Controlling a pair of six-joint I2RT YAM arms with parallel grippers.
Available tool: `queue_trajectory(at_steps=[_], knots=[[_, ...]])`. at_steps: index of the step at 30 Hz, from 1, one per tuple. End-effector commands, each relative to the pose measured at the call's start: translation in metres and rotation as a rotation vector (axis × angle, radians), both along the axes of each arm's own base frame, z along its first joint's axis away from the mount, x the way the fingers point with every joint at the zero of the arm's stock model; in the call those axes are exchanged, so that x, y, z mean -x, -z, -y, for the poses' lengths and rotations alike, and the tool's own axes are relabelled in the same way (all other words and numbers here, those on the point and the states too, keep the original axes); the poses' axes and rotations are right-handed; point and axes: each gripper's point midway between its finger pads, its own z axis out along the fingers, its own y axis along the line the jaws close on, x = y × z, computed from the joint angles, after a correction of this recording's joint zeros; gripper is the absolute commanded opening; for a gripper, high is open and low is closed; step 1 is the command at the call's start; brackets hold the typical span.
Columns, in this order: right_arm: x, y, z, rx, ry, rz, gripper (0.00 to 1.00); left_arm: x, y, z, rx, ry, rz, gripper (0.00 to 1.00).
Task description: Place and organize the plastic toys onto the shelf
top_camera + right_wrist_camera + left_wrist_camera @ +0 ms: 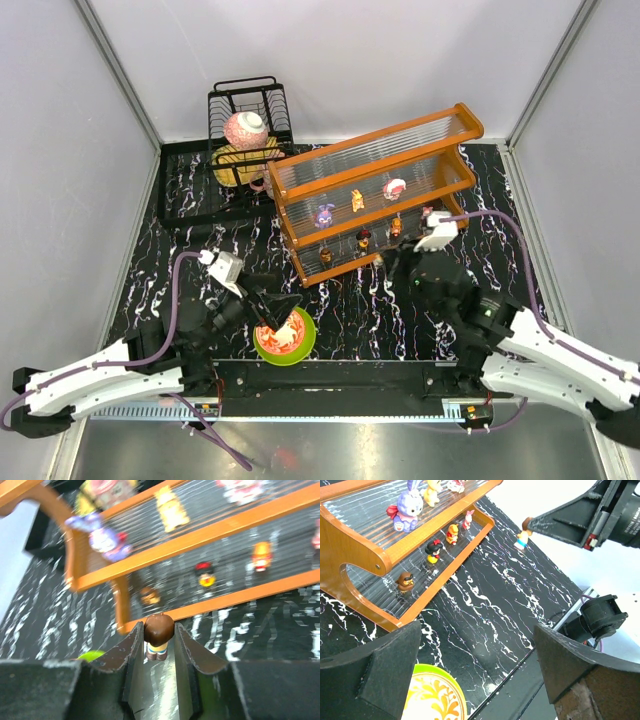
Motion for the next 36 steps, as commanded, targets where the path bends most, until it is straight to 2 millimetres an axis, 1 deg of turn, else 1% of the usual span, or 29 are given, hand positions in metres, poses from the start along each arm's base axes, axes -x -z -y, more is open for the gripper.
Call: queue_trajectory(at_steps=[1, 3, 4, 5, 6, 7, 8, 9, 10, 11, 12, 13, 14, 15, 17, 18, 19, 21, 22, 23, 26, 27, 28, 29, 30, 31, 33, 34, 36], knots=[[-0.023, 0.019, 0.057, 0.133, 0.131, 0.031, 0.0, -0.003, 0.002, -0.002, 0.01, -0.027, -0.005, 0.97], [-0.028, 0.029, 0.07, 0.183, 0.157, 0.029, 0.0, -0.004, 0.003, -0.001, 0.007, -0.027, -0.01, 0.97], [-0.03, 0.028, 0.08, 0.212, 0.18, 0.047, 0.0, -0.003, 0.001, -0.001, 0.01, -0.026, -0.009, 0.97], [-0.035, 0.027, 0.099, 0.235, 0.259, 0.06, 0.0, -0.003, 0.001, -0.001, 0.01, -0.026, -0.009, 0.97], [-0.036, 0.03, 0.109, 0.252, 0.298, 0.067, 0.0, -0.003, 0.001, -0.002, 0.012, -0.026, -0.011, 0.97], [-0.036, 0.022, 0.12, 0.256, 0.328, 0.103, 0.0, -0.003, 0.001, -0.002, 0.012, -0.027, -0.011, 0.97], [-0.04, 0.018, 0.134, 0.265, 0.379, 0.116, 0.0, -0.003, 0.001, -0.003, 0.013, -0.029, -0.014, 0.97], [-0.041, 0.017, 0.14, 0.277, 0.391, 0.125, 0.0, -0.003, 0.0, -0.003, 0.02, -0.031, -0.013, 0.97], [-0.042, 0.009, 0.146, 0.293, 0.395, 0.154, 0.0, -0.003, 0.003, -0.004, 0.018, -0.032, -0.015, 0.97], [-0.044, 0.006, 0.148, 0.298, 0.389, 0.164, 0.0, -0.003, 0.003, -0.004, 0.022, -0.032, -0.015, 0.97], [-0.047, 0.004, 0.156, 0.309, 0.409, 0.17, 0.0, -0.003, 0.002, -0.003, 0.028, -0.031, -0.013, 0.97], [-0.051, 0.001, 0.157, 0.331, 0.398, 0.186, 0.0, -0.003, 0.003, -0.003, 0.026, -0.029, -0.015, 0.97], [-0.054, -0.001, 0.15, 0.327, 0.353, 0.193, 0.0, -0.002, 0.003, -0.002, 0.027, -0.027, -0.016, 0.97], [-0.059, -0.003, 0.156, 0.329, 0.363, 0.193, 0.0, -0.002, 0.005, -0.002, 0.023, -0.025, -0.018, 0.97], [-0.07, -0.003, 0.146, 0.329, 0.31, 0.191, 0.0, -0.002, 0.004, -0.001, 0.023, -0.023, -0.018, 0.97], [-0.074, -0.005, 0.146, 0.33, 0.304, 0.193, 0.0, -0.002, 0.003, -0.001, 0.024, -0.022, -0.018, 0.97], [-0.083, -0.005, 0.15, 0.338, 0.317, 0.197, 0.0, -0.002, 0.004, -0.001, 0.021, -0.023, -0.019, 0.98], [-0.09, -0.011, 0.149, 0.333, 0.296, 0.214, 0.0, -0.002, 0.004, -0.003, 0.023, -0.027, -0.018, 0.98], [-0.099, -0.012, 0.16, 0.338, 0.324, 0.219, 0.0, -0.003, 0.003, -0.003, 0.025, -0.03, -0.017, 0.98], [-0.102, -0.016, 0.155, 0.322, 0.282, 0.23, 0.0, -0.003, 0.002, -0.004, 0.027, -0.033, -0.016, 0.98], [-0.115, -0.017, 0.165, 0.285, 0.228, 0.224, 0.0, -0.003, 0.004, -0.006, 0.029, -0.037, -0.013, 0.98], [-0.117, -0.015, 0.167, 0.279, 0.212, 0.222, 0.0, -0.003, 0.003, -0.006, 0.031, -0.039, -0.012, 0.98], [-0.122, -0.026, 0.163, 0.249, 0.181, 0.272, 0.0, -0.003, 0.004, -0.006, 0.029, -0.04, -0.013, 0.98], [-0.126, -0.028, 0.175, 0.24, 0.209, 0.281, 0.0, -0.003, 0.005, -0.006, 0.026, -0.04, -0.013, 0.98], [-0.129, -0.038, 0.177, 0.226, 0.211, 0.315, 0.0, -0.004, 0.005, -0.006, 0.027, -0.042, -0.012, 0.98], [-0.132, -0.037, 0.175, 0.215, 0.196, 0.317, 0.0, -0.004, 0.007, -0.006, 0.025, -0.043, -0.011, 0.99], [-0.138, -0.048, 0.174, 0.216, 0.184, 0.363, 0.0, -0.004, 0.007, -0.006, 0.024, -0.044, -0.009, 0.99], [-0.145, -0.042, 0.172, 0.227, 0.167, 0.353, 0.0, -0.004, 0.006, -0.007, 0.026, -0.044, -0.006, 0.99], [-0.151, -0.047, 0.167, 0.227, 0.133, 0.375, 0.0, -0.005, 0.006, -0.007, 0.023, -0.045, -0.002, 0.99]])
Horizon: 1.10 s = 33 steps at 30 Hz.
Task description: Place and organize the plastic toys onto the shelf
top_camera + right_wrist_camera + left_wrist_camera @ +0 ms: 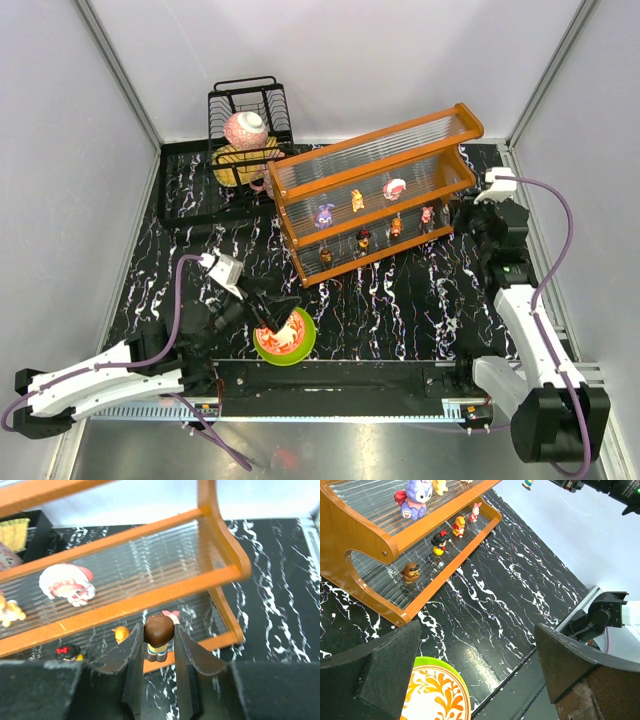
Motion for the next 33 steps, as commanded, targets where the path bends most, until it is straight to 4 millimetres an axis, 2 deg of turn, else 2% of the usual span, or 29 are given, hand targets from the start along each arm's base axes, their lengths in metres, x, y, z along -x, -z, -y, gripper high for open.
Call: queue_trajectory(at_steps=[1, 3, 4, 9, 13, 20, 21, 26, 33], knots=[[-0.024, -0.051, -0.024, 0.021, -0.157, 0.174, 0.0, -0.004, -0.009, -0.003, 0.03, -0.027, 0.028, 0.99], [-0.031, -0.058, -0.029, 0.027, -0.186, 0.205, 0.0, -0.005, -0.01, -0.006, 0.03, -0.034, 0.038, 0.99], [-0.037, -0.052, -0.031, 0.029, -0.197, 0.195, 0.0, -0.006, -0.009, -0.006, 0.029, -0.038, 0.039, 0.99], [-0.052, -0.055, -0.029, 0.071, -0.198, 0.235, 0.0, -0.007, -0.009, -0.012, 0.044, -0.06, 0.047, 0.99], [-0.064, -0.046, -0.029, 0.1, -0.209, 0.229, 0.0, -0.008, -0.009, -0.013, 0.047, -0.066, 0.049, 0.99], [-0.082, -0.042, -0.034, 0.131, -0.247, 0.236, 0.0, -0.008, -0.009, -0.012, 0.043, -0.066, 0.054, 0.99], [-0.085, -0.036, -0.036, 0.142, -0.26, 0.217, 0.0, -0.009, -0.009, -0.012, 0.042, -0.065, 0.055, 0.99], [-0.093, -0.035, -0.041, 0.168, -0.305, 0.216, 0.0, -0.009, -0.011, -0.011, 0.044, -0.065, 0.065, 0.99], [-0.102, -0.023, -0.04, 0.194, -0.31, 0.197, 0.0, -0.01, -0.011, -0.009, 0.043, -0.062, 0.071, 0.99]])
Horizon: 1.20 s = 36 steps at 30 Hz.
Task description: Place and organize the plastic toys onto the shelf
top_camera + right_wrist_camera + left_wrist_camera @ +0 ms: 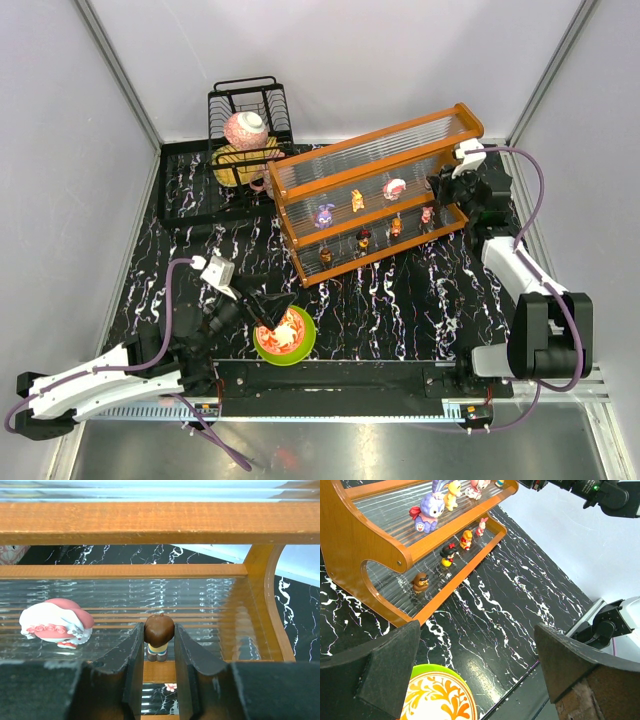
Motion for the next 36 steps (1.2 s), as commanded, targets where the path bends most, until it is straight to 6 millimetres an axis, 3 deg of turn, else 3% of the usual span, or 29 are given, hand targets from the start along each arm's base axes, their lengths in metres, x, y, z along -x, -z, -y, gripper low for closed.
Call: queue_trajectory(at_steps=[1, 33, 36], knots=[[-0.011, -0.029, -0.001, 0.037, -0.026, 0.108, 0.0, -0.004, -0.006, 0.002, 0.018, -0.015, 0.029, 0.99], [-0.027, -0.009, -0.006, 0.021, -0.049, 0.116, 0.0, -0.005, -0.006, -0.002, 0.018, -0.028, 0.028, 0.99], [-0.026, -0.005, -0.007, 0.016, -0.052, 0.107, 0.04, -0.005, -0.006, -0.002, 0.019, -0.028, 0.027, 0.99]])
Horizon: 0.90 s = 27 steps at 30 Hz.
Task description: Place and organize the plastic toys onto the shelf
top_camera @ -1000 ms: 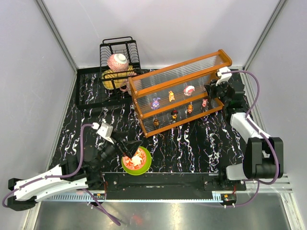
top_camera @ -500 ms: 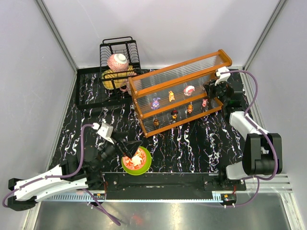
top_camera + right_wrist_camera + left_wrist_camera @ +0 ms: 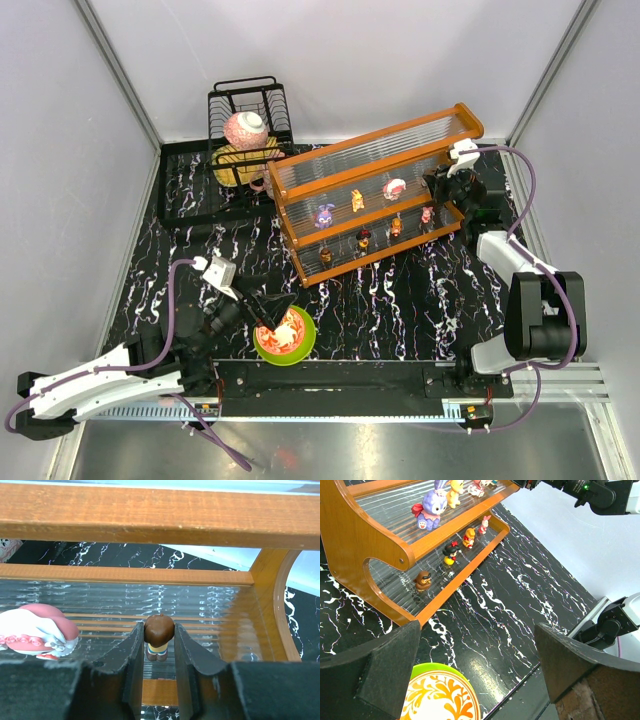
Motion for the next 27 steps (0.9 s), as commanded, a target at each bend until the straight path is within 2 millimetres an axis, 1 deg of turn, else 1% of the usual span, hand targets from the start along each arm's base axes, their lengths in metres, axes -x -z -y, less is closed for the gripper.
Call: queue_trajectory(at_steps=[1, 3, 4, 9, 20, 27], knots=[[-0.005, -0.024, -0.004, -0.012, -0.023, 0.085, 0.08, -0.004, -0.01, -0.002, 0.031, -0.023, 0.024, 0.99], [-0.005, -0.02, -0.003, -0.015, -0.018, 0.074, 0.14, -0.004, -0.01, -0.001, 0.031, -0.022, 0.024, 0.99], [-0.005, -0.021, -0.003, -0.02, -0.015, 0.078, 0.18, -0.003, -0.01, -0.001, 0.031, -0.02, 0.024, 0.99], [-0.002, -0.017, -0.003, -0.025, -0.015, 0.073, 0.27, -0.003, -0.01, -0.001, 0.036, -0.019, 0.023, 0.99], [0.0, -0.01, -0.005, -0.031, -0.023, 0.049, 0.32, -0.002, -0.011, -0.002, 0.042, -0.016, 0.025, 0.99], [0.001, -0.007, -0.004, -0.029, -0.019, 0.037, 0.4, -0.002, -0.013, -0.001, 0.047, -0.014, 0.028, 0.99]])
